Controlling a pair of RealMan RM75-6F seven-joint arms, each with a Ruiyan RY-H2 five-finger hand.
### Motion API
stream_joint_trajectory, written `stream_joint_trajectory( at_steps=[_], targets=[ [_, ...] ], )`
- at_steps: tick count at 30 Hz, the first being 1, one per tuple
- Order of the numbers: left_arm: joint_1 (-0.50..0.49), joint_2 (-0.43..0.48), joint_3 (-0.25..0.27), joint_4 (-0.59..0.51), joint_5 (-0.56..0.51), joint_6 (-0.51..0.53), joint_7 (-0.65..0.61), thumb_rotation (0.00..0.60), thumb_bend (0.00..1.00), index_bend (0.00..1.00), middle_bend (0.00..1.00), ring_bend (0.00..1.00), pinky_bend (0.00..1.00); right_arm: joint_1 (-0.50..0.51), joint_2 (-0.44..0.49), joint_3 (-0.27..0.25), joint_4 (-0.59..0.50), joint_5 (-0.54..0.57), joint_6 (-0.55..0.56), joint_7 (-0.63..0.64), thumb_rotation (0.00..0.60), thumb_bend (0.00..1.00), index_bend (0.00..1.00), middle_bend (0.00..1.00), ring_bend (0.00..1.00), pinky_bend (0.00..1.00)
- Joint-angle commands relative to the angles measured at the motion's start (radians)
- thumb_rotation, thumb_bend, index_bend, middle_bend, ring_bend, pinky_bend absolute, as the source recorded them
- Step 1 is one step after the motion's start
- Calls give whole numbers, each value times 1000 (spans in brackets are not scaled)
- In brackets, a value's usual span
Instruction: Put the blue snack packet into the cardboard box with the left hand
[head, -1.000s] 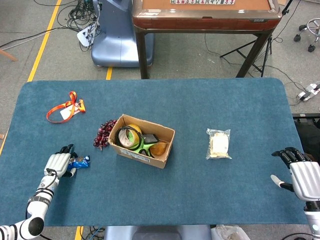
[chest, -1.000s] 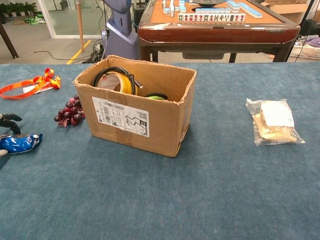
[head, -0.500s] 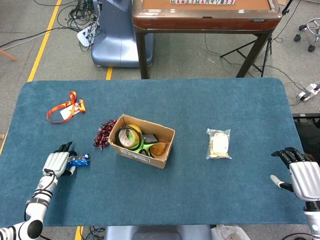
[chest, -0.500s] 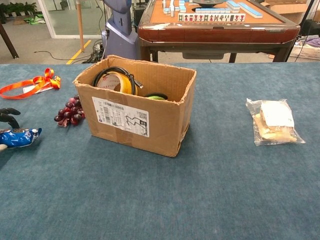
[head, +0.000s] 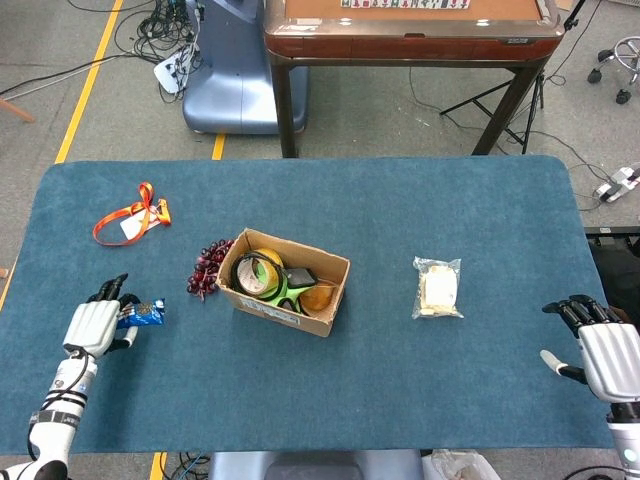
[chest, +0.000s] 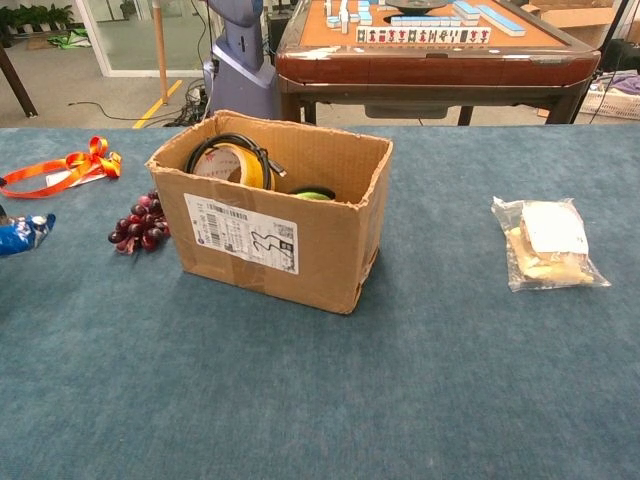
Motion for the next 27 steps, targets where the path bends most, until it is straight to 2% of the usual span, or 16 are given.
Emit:
stream_joint_trajectory(
  at_steps=[1, 6, 11, 17, 22, 27],
  targets=[
    [19, 59, -31, -67, 29, 55, -17, 600, 467, 606, 0, 0, 193, 1, -1, 0, 1, 0, 0, -1, 600, 4, 364, 377, 234, 437],
    [33, 128, -68, -161, 79, 119, -44, 600, 464, 594, 0, 0, 206, 2, -3, 2, 3, 2, -3, -1, 600, 4, 364, 377, 234, 437],
    [27, 204, -104, -283, 128, 165, -9, 600, 463, 590, 0, 0, 210, 5, -6, 0, 4, 2, -9, -6, 600, 4, 364, 377, 234, 437],
    [-30, 245, -146, -412, 141, 142, 74, 600, 462, 582, 0, 0, 218, 3, -5, -1, 2, -1, -5, -6, 600, 4, 364, 377, 234, 437],
    [-118, 220, -179, -451, 85, 77, 172, 600, 462, 574, 0, 0, 219, 1, 1, 0, 0, -4, 2, 1, 600, 3, 364, 377, 234, 437],
    [-221, 170, -214, -430, -65, -14, 227, 600, 462, 530, 0, 0, 221, -4, 7, 1, -1, -9, 14, 10, 600, 3, 364, 377, 234, 437]
  ],
)
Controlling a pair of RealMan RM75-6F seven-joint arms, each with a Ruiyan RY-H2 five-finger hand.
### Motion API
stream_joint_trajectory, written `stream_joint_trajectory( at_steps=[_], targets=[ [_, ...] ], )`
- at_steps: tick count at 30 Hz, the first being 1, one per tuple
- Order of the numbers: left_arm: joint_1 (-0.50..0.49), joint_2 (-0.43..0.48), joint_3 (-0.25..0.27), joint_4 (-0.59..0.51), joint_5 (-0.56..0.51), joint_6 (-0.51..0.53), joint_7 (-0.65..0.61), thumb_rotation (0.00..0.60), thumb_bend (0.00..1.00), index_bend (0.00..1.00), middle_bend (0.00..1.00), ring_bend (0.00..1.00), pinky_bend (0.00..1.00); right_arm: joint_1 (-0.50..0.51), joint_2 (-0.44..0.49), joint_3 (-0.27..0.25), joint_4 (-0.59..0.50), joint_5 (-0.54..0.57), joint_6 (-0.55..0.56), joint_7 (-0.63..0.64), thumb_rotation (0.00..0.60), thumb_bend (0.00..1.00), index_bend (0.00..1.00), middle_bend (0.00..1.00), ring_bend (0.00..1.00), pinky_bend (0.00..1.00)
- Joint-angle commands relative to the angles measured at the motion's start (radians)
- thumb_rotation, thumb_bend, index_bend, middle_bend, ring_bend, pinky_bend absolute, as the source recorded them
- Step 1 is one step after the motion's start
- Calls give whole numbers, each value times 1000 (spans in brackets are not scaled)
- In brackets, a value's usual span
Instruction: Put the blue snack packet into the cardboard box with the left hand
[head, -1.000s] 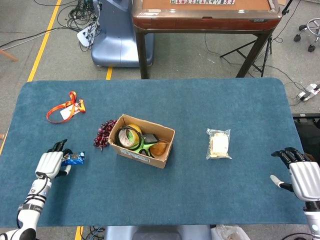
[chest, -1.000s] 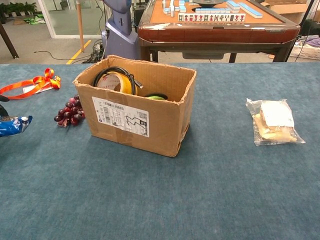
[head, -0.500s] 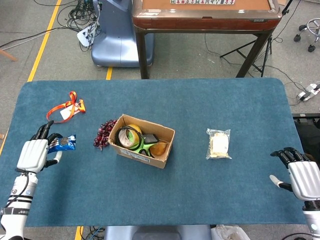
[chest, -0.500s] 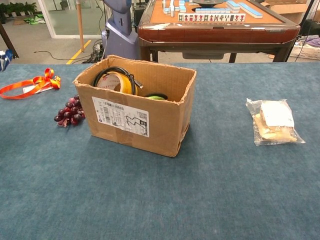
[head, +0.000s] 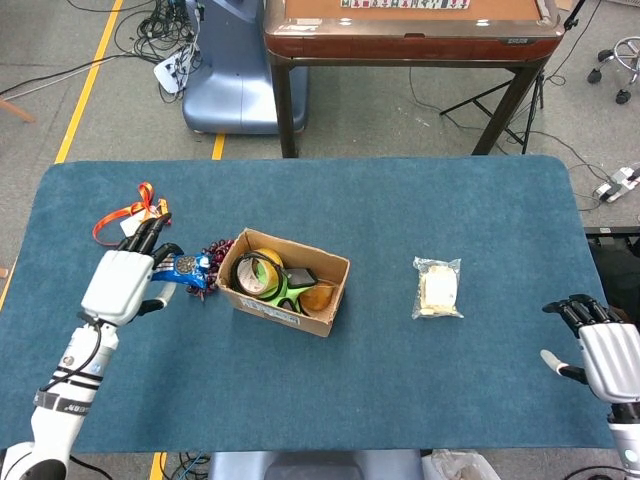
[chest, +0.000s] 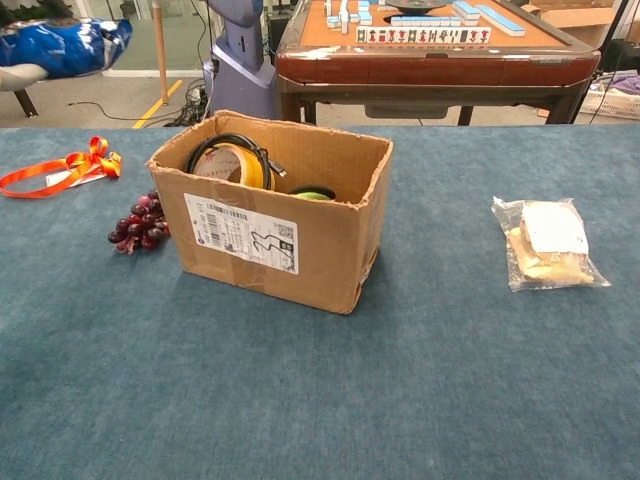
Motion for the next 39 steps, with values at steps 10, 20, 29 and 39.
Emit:
stream_joint_trajectory(
  at_steps=[10, 20, 29, 39],
  targets=[
    [-199, -114, -32, 24, -227, -81, 152, 600, 462, 496, 0, 0, 224, 0, 5, 1, 1, 1, -3, 5, 600, 4, 364, 377, 234, 437],
    [-299, -174, -12, 20, -329, -89, 234, 600, 401, 367, 0, 0, 228, 2, 0, 0, 2, 0, -6, 0, 600, 4, 364, 377, 234, 437],
    [-331, -212, -4, 49, -384, -45, 234, 600, 110, 0, 0, 0, 241, -1, 7, 0, 1, -4, 2, 9, 600, 4, 364, 377, 234, 437],
    [-265, -126, 87, -56, -309, 54, 251, 600, 105, 0, 0, 4, 255, -2, 9, 0, -1, -5, 4, 11, 600, 4, 363, 377, 234, 437]
  ],
)
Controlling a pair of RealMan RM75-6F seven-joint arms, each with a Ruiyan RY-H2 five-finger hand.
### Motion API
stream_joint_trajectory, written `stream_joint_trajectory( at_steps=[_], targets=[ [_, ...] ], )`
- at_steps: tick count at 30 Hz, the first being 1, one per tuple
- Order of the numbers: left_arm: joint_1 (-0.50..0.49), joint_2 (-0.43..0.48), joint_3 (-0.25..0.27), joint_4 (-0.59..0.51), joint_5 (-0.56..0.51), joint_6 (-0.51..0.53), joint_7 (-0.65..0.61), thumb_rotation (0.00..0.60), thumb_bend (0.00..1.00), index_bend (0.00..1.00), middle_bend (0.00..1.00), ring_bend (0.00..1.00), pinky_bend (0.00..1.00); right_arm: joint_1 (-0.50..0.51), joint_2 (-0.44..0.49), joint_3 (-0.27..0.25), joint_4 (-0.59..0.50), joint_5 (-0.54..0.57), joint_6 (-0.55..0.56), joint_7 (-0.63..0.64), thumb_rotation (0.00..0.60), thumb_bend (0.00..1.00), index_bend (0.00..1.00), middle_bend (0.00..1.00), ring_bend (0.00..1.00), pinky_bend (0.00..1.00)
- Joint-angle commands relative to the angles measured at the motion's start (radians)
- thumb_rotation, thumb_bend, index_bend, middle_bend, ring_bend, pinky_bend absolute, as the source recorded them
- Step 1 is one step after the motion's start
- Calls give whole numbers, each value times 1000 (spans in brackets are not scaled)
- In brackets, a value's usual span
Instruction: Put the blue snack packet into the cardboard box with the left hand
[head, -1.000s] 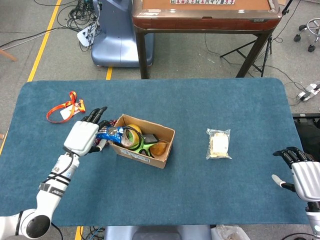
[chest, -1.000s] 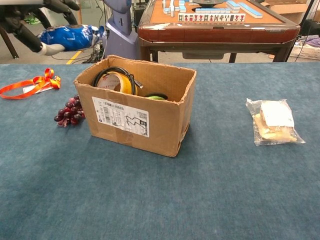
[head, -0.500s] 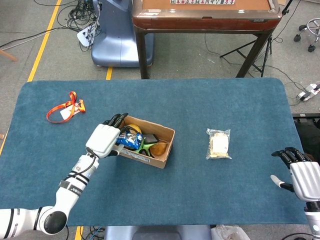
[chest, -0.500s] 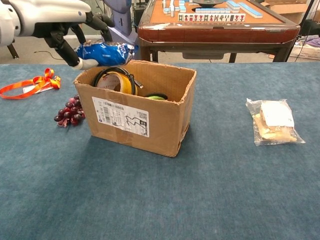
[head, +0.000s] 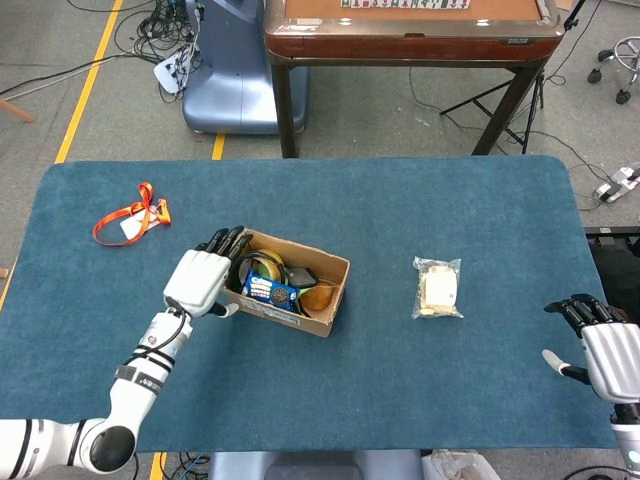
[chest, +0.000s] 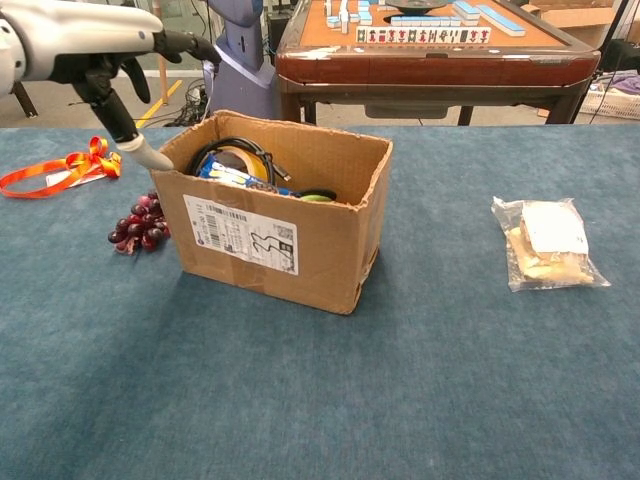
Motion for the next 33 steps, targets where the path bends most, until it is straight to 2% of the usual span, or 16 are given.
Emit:
stream_joint_trajectory(
  at_steps=[1, 7, 11, 16, 22, 27, 33],
  targets=[
    [59, 62, 64, -65, 66, 47, 0, 600, 105, 0, 0, 5, 255, -1, 0, 1, -1, 0, 2, 0, 600, 3, 364, 377, 234, 437],
    [181, 156, 187, -126, 190, 110, -36, 600, 105, 0, 0, 11, 256, -4, 1, 6, -4, 6, 11, -6, 600, 3, 364, 377, 234, 437],
    [274, 184, 272, -102, 305, 155, -72, 600, 105, 0, 0, 14, 257, -6, -2, 10, -2, 11, 18, -8, 600, 3, 364, 377, 234, 437],
    [394, 197, 339, -58, 395, 214, -172, 600, 105, 0, 0, 13, 257, -8, -2, 17, 0, 22, 21, -12, 600, 4, 364, 377, 234, 437],
    [534, 197, 390, 26, 494, 294, -316, 600, 105, 0, 0, 12, 257, -11, -3, 25, 2, 33, 29, -18, 600, 4, 364, 377, 234, 437],
    [624, 172, 399, 102, 571, 356, -423, 600, 105, 0, 0, 12, 257, -6, -10, 25, 4, 37, 18, -30, 600, 4, 364, 377, 234, 437],
    [666, 183, 389, 146, 617, 352, -489, 600, 105, 1, 0, 12, 257, -9, -13, 24, 8, 52, 12, -35, 600, 4, 364, 377, 234, 437]
  ],
)
